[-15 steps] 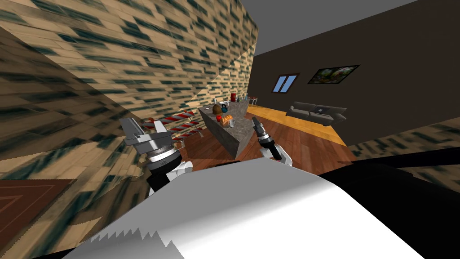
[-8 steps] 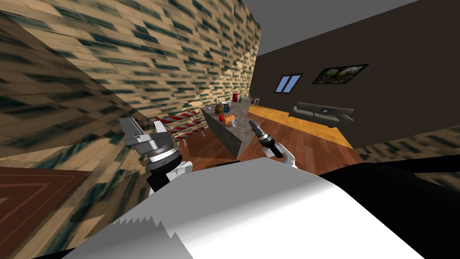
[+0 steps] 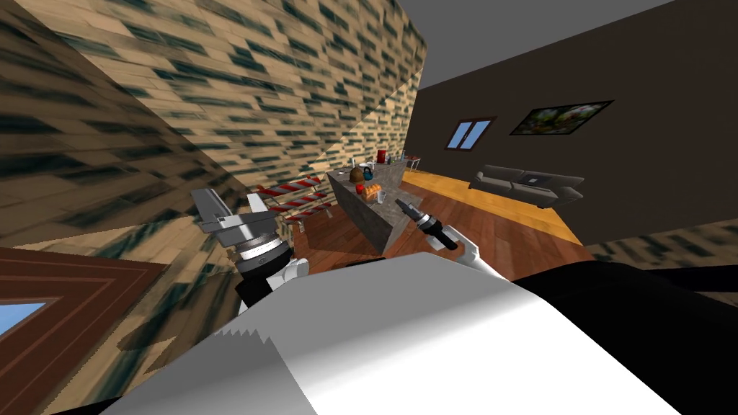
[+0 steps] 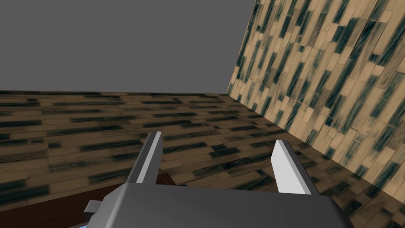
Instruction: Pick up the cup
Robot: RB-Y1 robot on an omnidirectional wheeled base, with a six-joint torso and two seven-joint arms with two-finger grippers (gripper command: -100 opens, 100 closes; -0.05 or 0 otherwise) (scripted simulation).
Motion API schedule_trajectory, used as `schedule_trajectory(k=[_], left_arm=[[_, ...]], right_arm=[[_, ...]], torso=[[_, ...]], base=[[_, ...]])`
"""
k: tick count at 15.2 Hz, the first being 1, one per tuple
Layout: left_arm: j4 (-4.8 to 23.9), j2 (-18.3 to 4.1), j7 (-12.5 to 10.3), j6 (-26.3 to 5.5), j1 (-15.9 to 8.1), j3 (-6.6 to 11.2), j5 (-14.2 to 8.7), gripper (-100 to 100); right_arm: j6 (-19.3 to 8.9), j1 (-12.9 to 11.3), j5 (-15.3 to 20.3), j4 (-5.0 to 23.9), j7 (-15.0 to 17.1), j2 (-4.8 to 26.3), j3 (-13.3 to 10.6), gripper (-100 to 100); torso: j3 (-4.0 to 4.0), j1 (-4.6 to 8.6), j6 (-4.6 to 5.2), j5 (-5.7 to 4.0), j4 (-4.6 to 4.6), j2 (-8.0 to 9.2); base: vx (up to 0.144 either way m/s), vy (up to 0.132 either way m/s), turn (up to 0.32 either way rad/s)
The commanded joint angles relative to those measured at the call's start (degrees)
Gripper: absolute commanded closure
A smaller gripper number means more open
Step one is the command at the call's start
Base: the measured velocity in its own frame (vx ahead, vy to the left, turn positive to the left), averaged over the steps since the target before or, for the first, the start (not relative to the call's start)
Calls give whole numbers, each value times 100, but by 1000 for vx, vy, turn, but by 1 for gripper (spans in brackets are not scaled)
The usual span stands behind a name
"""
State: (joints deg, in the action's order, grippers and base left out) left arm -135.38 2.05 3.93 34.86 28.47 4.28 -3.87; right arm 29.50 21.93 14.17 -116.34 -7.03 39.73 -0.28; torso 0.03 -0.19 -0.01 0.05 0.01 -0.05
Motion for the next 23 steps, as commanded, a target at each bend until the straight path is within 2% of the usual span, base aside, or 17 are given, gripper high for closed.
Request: schedule_trajectory(k=[1, 3, 4, 6, 7, 9, 10, 12, 13, 15, 16, 18, 19, 21, 22, 23], left_arm=[[0, 0, 0, 0, 0, 0, 0, 0], [0, 0, 0, 0, 0, 0, 0, 0], [0, 0, 0, 0, 0, 0, 0, 0], [0, 0, 0, 0, 0, 0, 0, 0], [0, 0, 0, 0, 0, 0, 0, 0], [0, 0, 0, 0, 0, 0, 0, 0], [0, 0, 0, 0, 0, 0, 0, 0], [0, 0, 0, 0, 0, 0, 0, 0], [0, 0, 0, 0, 0, 0, 0, 0], [0, 0, 0, 0, 0, 0, 0, 0], [0, 0, 0, 0, 0, 0, 0, 0], [0, 0, 0, 0, 0, 0, 0, 0], [0, 0, 0, 0, 0, 0, 0, 0], [0, 0, 0, 0, 0, 0, 0, 0], [0, 0, 0, 0, 0, 0, 0, 0], [0, 0, 0, 0, 0, 0, 0, 0]], right_arm=[[74, -17, 158, 205, -33, 286, -32, -100], [74, -17, 158, 205, -33, 435, -32, -100], [122, -46, 301, 387, -62, 633, -70, -100], [122, -46, 301, 387, -62, 790, -70, -100], [171, -73, 448, 573, -93, 975, -111, -100], [171, -73, 448, 573, -93, 1147, -111, -100], [223, -97, 596, 761, -126, 1349, -154, -100], [223, -97, 596, 761, -126, 1506, -154, -100], [277, -118, 744, 950, -161, 1700, -200, -100], [277, -118, 744, 950, -161, 1862, -200, -100], [333, -135, 893, 1138, -198, 2045, -248, -100], [333, -135, 893, 1138, -198, 2215, -248, -100], [390, -148, 1041, 1325, -235, 2399, -299, -100], [390, -148, 1041, 1325, -235, 2563, -299, -100], [449, -159, 1187, 1510, -274, 2756, -350, -100], [449, -159, 1187, 1510, -274, 2866, -350, -100]], torso=[[0, 0, 0, 0, 0, 0], [3, -1, -2, 0, 1, -6], [3, 1, 0, 0, 1, -4], [6, -2, -2, 0, 2, -10], [5, 0, 0, 0, 2, -9], [6, -7, -2, 2, 2, -10], [5, -5, -1, 1, 2, -9], [8, -5, -3, 1, 3, -13], [7, 0, 0, 0, 3, -12], [11, -3, -2, 1, 4, -19], [10, -1, 0, 0, 4, -16], [11, -6, -2, 1, 4, -19], [10, -3, 0, 1, 4, -16], [12, -6, -2, 2, 5, -21], [11, -2, -1, 1, 4, -19], [11, -2, -3, 0, 4, -19]], base=[[27, 50, 94], [24, 50, 71], [32, 54, 83], [34, 52, 68], [29, 63, 89], [33, 64, 75], [39, 61, 81], [40, 49, 86], [56, 53, 125], [54, 50, 69], [54, 55, 79], [52, 56, 84], [60, 55, 90], [60, 51, 85], [52, 48, 121], [60, 52, 116]])
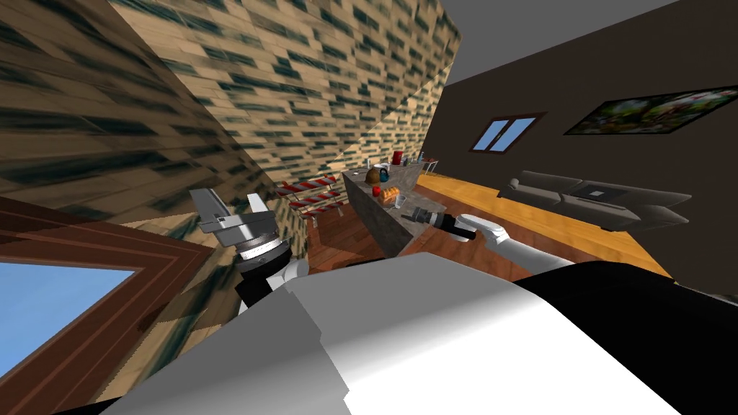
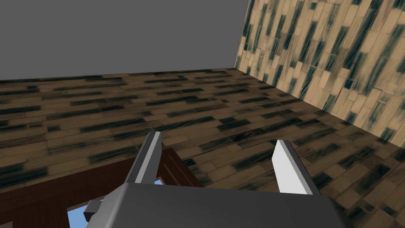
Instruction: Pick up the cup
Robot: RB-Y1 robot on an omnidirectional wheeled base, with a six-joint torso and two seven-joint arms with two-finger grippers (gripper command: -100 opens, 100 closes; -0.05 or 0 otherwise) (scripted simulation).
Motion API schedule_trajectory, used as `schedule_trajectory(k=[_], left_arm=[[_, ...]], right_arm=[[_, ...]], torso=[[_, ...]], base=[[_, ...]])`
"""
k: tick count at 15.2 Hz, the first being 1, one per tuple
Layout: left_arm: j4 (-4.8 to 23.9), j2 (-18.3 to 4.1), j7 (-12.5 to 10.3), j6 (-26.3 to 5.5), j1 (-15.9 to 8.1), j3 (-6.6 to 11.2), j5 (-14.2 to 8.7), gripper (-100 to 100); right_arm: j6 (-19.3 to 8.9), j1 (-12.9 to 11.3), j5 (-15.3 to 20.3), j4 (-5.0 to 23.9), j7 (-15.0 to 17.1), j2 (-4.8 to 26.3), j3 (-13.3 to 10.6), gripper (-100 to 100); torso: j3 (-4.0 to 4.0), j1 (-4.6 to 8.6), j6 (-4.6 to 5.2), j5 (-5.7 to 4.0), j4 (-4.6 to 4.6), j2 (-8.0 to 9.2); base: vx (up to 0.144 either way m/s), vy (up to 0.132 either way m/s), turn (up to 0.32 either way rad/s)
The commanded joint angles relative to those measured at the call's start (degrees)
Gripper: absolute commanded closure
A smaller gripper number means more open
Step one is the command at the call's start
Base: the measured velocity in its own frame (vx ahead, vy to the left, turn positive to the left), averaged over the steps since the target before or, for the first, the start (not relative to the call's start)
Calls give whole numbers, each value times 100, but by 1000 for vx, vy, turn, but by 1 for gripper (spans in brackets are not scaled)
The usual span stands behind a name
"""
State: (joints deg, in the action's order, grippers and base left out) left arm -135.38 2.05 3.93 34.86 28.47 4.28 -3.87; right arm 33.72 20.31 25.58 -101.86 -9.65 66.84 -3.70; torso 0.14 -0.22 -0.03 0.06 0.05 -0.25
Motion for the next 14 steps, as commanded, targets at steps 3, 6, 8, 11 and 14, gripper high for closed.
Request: schedule_trajectory(k=[3, 6, 8, 11, 14], left_arm=[[0, 0, 0, 0, 0, 0, 0, 0], [0, 0, 0, 0, 0, 0, 0, 0], [0, 0, 0, 0, 0, 0, 0, 0], [0, 0, 0, 0, 0, 0, 0, 0], [0, 0, 0, 0, 0, 0, 0, 0]], right_arm=[[86, -5, 189, 243, -52, 522, -61, -100], [147, -9, 329, 419, -92, 845, -114, -100], [208, -9, 463, 589, -133, 1055, -169, -100], [269, -4, 593, 752, -173, 1379, -225, -100], [330, 6, 716, 907, -214, 1752, -283, -100]], torso=[[-1, 4, 0, -1, -1, 2], [0, 3, 0, -1, 0, 0], [-1, 1, 2, 0, 0, 2], [0, 4, 3, -1, 0, 1], [2, 1, -1, -1, 1, -3]], base=[[57, 40, 89], [61, 44, 80], [55, 45, 72], [62, 34, 81], [78, 45, 119]])
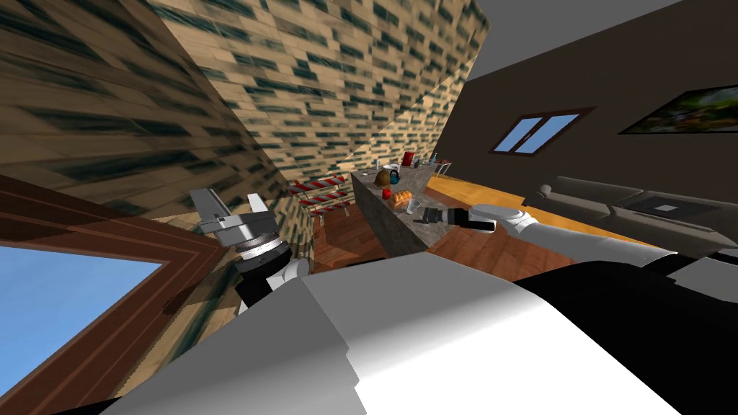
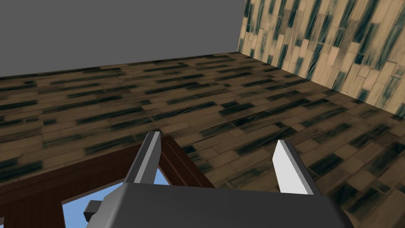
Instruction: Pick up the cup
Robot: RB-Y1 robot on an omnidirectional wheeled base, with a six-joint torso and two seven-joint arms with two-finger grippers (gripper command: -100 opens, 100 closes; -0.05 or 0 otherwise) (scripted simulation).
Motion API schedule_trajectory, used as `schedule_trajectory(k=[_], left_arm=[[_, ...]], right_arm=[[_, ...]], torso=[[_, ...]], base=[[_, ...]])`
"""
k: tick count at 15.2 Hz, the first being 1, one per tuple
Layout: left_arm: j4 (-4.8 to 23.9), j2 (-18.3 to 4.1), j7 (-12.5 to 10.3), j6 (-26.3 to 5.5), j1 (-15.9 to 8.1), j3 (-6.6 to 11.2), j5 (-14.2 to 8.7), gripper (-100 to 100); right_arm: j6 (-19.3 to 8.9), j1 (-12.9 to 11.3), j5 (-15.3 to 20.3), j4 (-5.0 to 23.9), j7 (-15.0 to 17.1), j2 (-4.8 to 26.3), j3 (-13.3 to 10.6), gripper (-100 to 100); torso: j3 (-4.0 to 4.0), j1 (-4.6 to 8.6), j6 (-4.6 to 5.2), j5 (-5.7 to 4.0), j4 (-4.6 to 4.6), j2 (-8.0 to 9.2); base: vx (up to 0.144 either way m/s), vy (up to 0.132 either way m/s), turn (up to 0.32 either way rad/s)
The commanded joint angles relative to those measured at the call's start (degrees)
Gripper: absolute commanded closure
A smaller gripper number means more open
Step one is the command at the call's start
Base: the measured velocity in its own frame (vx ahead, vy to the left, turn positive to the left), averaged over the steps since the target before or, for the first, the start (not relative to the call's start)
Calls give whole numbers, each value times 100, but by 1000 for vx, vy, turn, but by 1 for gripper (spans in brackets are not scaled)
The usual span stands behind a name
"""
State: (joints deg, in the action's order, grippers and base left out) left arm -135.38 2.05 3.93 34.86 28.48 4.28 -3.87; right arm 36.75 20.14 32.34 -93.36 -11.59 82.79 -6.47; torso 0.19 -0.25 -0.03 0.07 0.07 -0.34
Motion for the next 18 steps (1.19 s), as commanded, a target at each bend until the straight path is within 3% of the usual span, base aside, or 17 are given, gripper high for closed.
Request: schedule_trajectory(k=[1, 10, 18], left_arm=[[0, 0, 0, 0, 0, 0, 0, 0], [0, 0, 0, 0, 0, 0, 0, 0], [0, 0, 0, 0, 0, 0, 0, 0]], right_arm=[[27, 23, 40, 57, -19, 181, -6, -100], [324, 155, 558, 686, -201, 1366, -334, -100], [576, 400, 885, 1026, -327, 2149, -700, -100]], torso=[[0, 0, 0, 0, 0, 0], [2, 5, 0, -2, 1, -2], [3, 8, 1, -3, 2, -3]], base=[[81, 36, 36], [87, 30, 108], [91, 17, 97]])
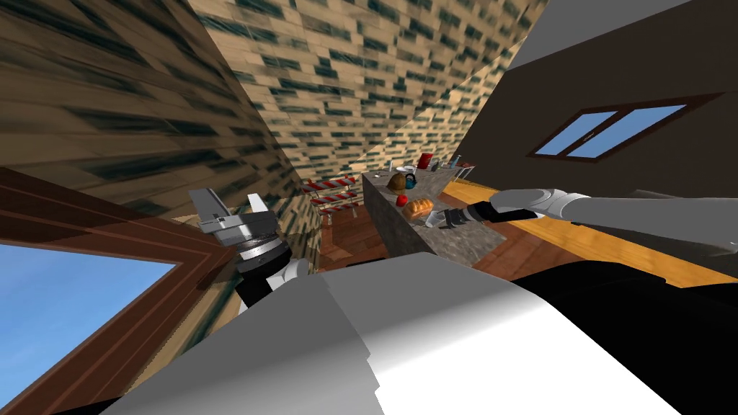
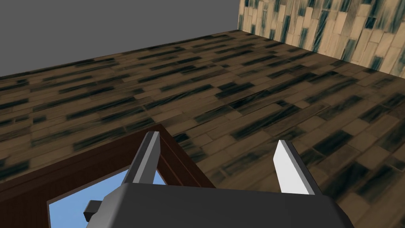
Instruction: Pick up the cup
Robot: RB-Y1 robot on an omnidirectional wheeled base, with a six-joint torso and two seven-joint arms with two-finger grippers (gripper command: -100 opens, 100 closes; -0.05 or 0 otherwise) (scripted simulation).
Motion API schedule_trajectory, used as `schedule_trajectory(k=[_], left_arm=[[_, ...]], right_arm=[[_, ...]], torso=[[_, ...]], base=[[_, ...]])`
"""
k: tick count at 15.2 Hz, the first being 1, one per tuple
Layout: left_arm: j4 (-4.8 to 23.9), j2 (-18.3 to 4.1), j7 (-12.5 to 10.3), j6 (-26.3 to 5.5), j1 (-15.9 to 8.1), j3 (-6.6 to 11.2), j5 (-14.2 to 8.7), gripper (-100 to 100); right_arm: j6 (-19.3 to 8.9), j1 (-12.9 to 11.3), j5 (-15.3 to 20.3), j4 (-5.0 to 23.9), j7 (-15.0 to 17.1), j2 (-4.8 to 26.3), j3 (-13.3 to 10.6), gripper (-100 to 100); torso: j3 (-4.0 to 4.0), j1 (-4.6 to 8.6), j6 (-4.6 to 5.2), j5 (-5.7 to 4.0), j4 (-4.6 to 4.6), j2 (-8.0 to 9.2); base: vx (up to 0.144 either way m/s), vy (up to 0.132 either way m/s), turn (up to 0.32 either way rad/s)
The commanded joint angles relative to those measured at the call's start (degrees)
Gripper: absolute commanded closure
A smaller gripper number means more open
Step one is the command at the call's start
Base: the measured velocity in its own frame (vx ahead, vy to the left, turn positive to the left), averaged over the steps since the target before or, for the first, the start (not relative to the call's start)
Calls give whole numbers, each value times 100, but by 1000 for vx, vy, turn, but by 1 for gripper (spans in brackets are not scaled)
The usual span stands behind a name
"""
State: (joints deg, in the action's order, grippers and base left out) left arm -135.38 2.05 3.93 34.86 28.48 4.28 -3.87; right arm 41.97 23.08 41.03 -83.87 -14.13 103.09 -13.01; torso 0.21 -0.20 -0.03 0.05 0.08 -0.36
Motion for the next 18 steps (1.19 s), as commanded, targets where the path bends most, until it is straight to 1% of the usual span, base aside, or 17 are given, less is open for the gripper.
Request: schedule_trajectory(k=[1, 3, 4, 5, 6, 7, 8, 9, 10, 11, 12, 16, 17, 18], left_arm=[[0, 0, 0, 0, 0, 0, 0, 0], [0, 0, 0, 0, 0, 0, 0, 0], [0, 0, 0, 0, 0, 0, 0, 0], [0, 0, 0, 0, 0, 0, 0, 0], [0, 0, 0, 0, 0, 0, 0, 0], [0, 0, 0, 0, 0, 0, 0, 0], [0, 0, 0, 0, -1, 0, 0, 0], [0, 0, 0, 0, -1, 0, 0, 0], [0, 0, 0, 0, -1, 0, 0, 0], [0, 0, 0, 0, 0, 0, 0, 0], [0, 0, 0, 0, 0, 0, 0, 0], [0, 0, 0, 0, -1, 0, 0, 0], [0, 0, 0, 0, -1, 0, 0, 0], [0, 0, 0, 0, 0, 0, 0, 0]], right_arm=[[92, 153, 57, 114, -90, 207, -108, -100], [164, 253, 129, 175, -121, 358, -233, -100], [164, 253, 90, 175, -121, 358, -233, -100], [164, 253, 129, 175, -121, 358, -233, -100], [121, 281, 97, 140, -132, 351, -185, -100], [34, 304, 170, 190, -180, 180, -255, -100], [14, 310, 181, 200, -193, 146, -266, -100], [-45, 329, 214, 228, -233, 44, -301, -100], [-45, 329, 214, 228, -233, 44, -301, -100], [52, 203, 348, 256, -127, 7, -311, -100], [33, 223, 328, 252, -145, 10, -312, 100], [34, 223, 327, 254, -141, 9, -313, 100], [34, 304, 170, 190, -180, 180, -255, 100], [54, 298, 159, 181, -167, 214, -243, 100]], torso=[[0, 0, 0, 0, 0, 0], [0, 4, 2, 0, 0, 0], [0, 6, 2, 0, 0, 1], [-3, 10, 3, -4, -1, 5], [-7, 12, 4, -5, -3, 13], [-12, 12, 4, -4, -5, 22], [-16, 11, 3, -5, -6, 27], [-17, 10, 3, -6, -7, 29], [-18, 9, 4, -6, -7, 30], [-19, 8, 5, -4, -8, 32], [-21, 8, 5, -3, -9, 36], [-24, 12, 1, -5, -10, 40], [-24, 13, 1, -5, -11, 40], [-26, 13, 3, -1, -12, 44]], base=[[89, 22, 107], [92, 2, 75], [72, -7, 64], [47, -4, 24], [23, -2, 4], [22, 6, 78], [26, 10, 108], [26, 13, 87], [22, 14, 45], [12, 7, 8], [0, 0, 0], [0, 0, -4], [-11, -4, -52], [-19, -11, -72]])
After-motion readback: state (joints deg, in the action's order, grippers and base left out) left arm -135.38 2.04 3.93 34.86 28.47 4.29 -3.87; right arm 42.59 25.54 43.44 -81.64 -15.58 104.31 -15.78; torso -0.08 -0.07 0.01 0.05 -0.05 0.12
